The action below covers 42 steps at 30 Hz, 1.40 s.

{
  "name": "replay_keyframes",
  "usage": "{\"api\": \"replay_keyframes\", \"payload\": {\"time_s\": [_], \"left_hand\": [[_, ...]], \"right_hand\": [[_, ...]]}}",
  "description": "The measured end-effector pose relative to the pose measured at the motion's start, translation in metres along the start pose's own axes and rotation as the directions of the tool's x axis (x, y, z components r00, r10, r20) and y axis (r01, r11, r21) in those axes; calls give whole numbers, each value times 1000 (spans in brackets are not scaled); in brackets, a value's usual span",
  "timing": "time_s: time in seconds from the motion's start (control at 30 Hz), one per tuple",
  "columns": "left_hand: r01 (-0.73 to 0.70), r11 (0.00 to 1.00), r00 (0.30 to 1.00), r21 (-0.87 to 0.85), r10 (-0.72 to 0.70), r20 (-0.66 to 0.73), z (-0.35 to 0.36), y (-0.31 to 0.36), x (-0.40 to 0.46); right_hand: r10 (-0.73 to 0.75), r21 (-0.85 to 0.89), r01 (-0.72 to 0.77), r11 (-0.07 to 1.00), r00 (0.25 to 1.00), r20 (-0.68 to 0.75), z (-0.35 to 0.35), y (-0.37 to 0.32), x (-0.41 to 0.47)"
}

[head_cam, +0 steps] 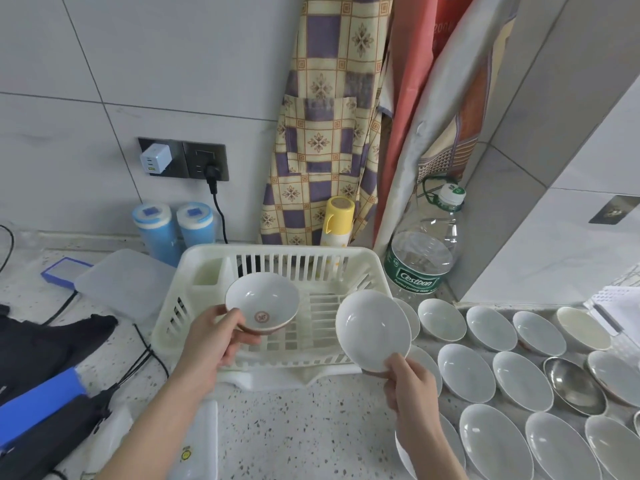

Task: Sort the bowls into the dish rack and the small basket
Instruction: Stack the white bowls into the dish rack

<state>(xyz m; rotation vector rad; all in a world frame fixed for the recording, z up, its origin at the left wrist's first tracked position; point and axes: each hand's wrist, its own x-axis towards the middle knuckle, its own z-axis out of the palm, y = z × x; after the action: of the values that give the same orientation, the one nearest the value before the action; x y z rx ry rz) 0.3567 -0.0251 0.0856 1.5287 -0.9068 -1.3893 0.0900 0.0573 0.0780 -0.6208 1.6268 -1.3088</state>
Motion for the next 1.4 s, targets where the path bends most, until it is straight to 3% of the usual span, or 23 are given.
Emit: {"api": "replay_keyframes", "payload": {"time_s": [0.13, 0.3, 0.5, 0.73, 0.97, 1.07, 1.17, 1.4], "left_hand": [[12, 997, 1000, 77, -10, -26, 5, 11, 32], [123, 969, 992, 212, -126, -2, 14, 9, 68], [224, 948, 974, 224, -221, -41, 22, -4, 100], [275, 944, 961, 182, -274, -29, 27, -19, 122], [261, 927, 965, 270, -252, -70, 25, -32, 135], [280, 932, 960, 228, -272, -70, 24, -35, 137], [347, 934, 938, 82, -347, -23, 22, -37, 136], [502, 830, 865, -243, -485, 130, 13, -37, 131]], "right_hand": [[50, -86, -47, 995, 998, 43, 18, -19, 29], [143, -221, -114, 969, 982, 121, 41, -31, 64], [207, -365, -142, 920, 967, 146, 66, -32, 100], [250, -316, -200, 928, 960, 126, 84, -23, 121], [219, -320, -157, 934, 961, 168, 97, -13, 124], [232, -313, -167, 935, 955, 183, 101, -10, 123], [224, -290, -162, 943, 955, 194, 104, -7, 123], [194, -298, -135, 945, 965, 177, 105, 2, 124]]}}
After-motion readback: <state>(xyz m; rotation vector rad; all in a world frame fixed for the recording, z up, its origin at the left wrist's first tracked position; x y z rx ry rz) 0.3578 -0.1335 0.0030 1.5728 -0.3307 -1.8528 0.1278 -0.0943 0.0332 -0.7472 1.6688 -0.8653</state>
